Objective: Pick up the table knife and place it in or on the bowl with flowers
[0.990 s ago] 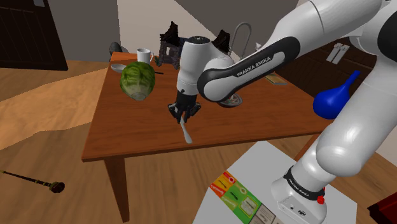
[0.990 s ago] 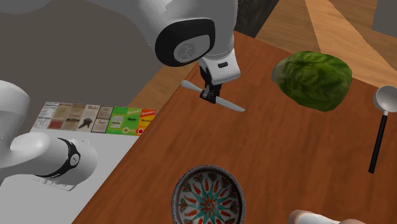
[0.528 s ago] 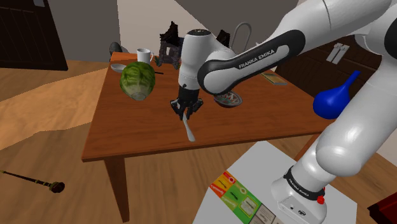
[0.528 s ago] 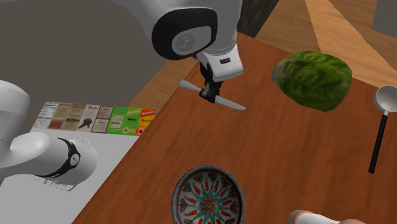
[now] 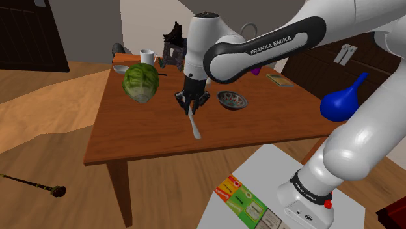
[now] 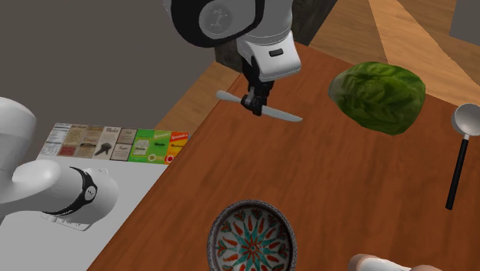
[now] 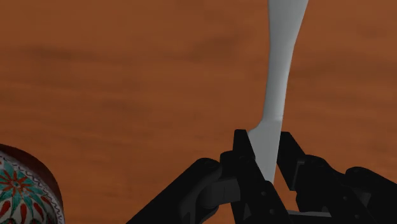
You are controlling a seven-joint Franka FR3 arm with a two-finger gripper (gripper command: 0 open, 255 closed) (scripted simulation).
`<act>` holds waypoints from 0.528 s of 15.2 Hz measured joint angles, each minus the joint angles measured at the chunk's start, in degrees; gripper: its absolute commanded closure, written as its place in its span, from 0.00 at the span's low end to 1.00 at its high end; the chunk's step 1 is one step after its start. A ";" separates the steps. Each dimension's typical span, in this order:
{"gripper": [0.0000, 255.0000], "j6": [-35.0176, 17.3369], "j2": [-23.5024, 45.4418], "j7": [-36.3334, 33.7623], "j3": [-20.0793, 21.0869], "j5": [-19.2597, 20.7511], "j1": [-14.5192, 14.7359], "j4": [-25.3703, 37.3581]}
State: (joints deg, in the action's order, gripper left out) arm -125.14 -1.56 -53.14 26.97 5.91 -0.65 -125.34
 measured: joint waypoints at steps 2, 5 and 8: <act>1.00 1.35 -0.81 0.49 -0.05 -0.54 0.00 0.66; 1.00 3.73 -1.89 1.18 -0.16 -1.25 -0.02 2.12; 1.00 5.79 -3.00 1.83 -0.30 -1.92 -0.04 3.23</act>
State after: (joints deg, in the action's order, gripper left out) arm -119.35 -4.56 -51.31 26.67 3.99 -0.69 -122.12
